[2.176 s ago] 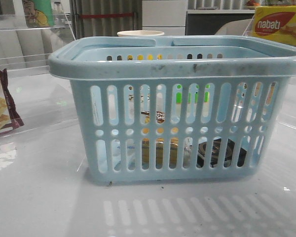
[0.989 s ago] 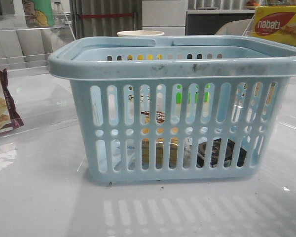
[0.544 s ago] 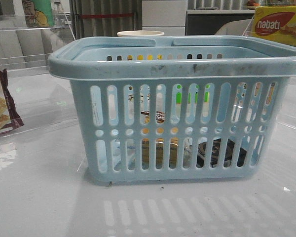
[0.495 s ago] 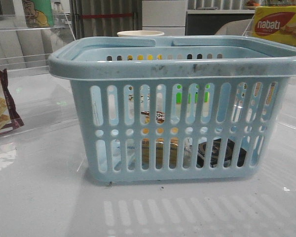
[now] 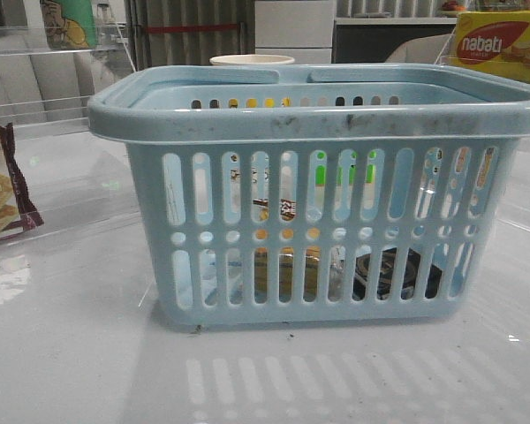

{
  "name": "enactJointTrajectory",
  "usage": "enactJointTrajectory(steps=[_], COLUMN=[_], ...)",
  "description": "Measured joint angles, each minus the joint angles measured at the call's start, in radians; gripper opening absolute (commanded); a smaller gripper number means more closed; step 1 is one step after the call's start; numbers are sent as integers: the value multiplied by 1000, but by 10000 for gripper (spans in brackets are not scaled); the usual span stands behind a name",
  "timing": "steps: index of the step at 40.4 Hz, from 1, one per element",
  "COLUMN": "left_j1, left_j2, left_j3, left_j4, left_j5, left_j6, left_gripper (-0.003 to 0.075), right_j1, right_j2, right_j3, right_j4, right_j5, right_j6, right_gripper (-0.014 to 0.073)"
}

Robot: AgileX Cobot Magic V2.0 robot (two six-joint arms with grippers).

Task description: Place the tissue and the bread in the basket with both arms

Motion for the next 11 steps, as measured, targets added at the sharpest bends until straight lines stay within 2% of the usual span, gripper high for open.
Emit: enactJointTrajectory(steps=[11], left_j1=[0], left_j2=[0], left_j3=[0], left_j4=[0], left_j5=[0], left_j6=[0], left_gripper=[92], right_j1=[0], right_j2=[0], right_j3=[0], right_j4=[0], right_j5=[-3], right_j6=[0], right_gripper=[57])
